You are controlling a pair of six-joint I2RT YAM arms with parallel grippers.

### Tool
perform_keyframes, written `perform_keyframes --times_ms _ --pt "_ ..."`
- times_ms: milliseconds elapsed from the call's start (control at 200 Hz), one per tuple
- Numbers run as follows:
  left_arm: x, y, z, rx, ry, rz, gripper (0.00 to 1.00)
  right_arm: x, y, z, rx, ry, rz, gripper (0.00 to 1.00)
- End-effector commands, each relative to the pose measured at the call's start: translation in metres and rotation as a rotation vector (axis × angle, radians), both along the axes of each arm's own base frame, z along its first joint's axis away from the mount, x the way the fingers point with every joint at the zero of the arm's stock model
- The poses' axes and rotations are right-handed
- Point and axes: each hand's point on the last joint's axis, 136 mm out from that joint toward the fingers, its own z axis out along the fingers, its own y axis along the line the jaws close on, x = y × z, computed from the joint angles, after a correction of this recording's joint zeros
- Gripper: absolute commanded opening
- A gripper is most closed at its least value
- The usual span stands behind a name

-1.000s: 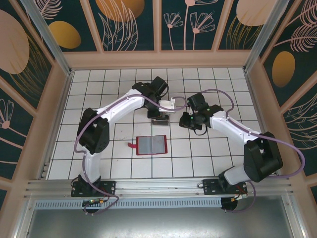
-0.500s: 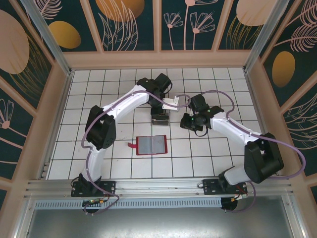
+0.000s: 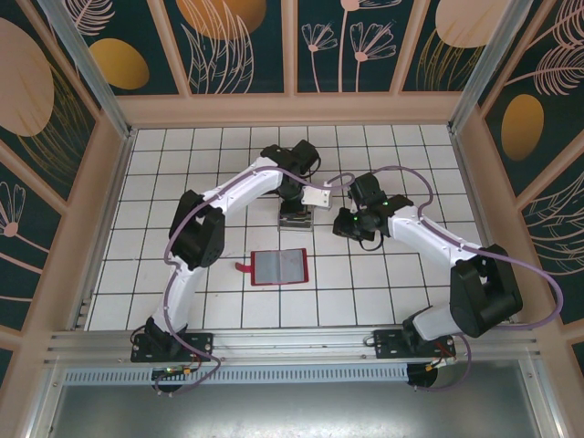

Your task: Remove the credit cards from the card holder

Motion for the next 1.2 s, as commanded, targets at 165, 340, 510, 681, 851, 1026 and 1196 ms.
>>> perform_keyframes --times_ms 165,340,510,681,851,1026,1196 --pt "0.000 -0.013 -0.005 -0.025 0.052 -0.012 0.00 -0.004 -0.005 0.003 -0.009 -0.003 -0.007 0.23" --pt "0.004 -0.016 -0.009 -0.020 0.055 0.005 0.00 -0.004 -0.006 0.002 -0.010 -0.004 -0.007 0.23" --pt "0.013 -0.015 -0.007 -0.005 0.024 0.041 0.12 -0.004 -0.005 0.003 -0.005 -0.005 -0.009 0.22" --pt "0.035 -0.015 0.003 -0.003 -0.079 0.107 0.23 -0.004 -0.006 0.004 -0.006 -0.009 -0.011 0.23" --pt "0.052 -0.014 0.016 -0.012 -0.164 0.162 0.27 -0.004 -0.007 0.006 -0.003 -0.015 -0.014 0.23" --pt "0.069 -0.017 0.048 -0.090 -0.263 0.280 0.27 -0.006 -0.003 0.005 0.007 -0.011 -0.005 0.23" --pt "0.093 -0.011 0.092 -0.256 -0.406 0.562 0.25 -0.008 0.003 0.003 0.018 -0.007 0.006 0.23"
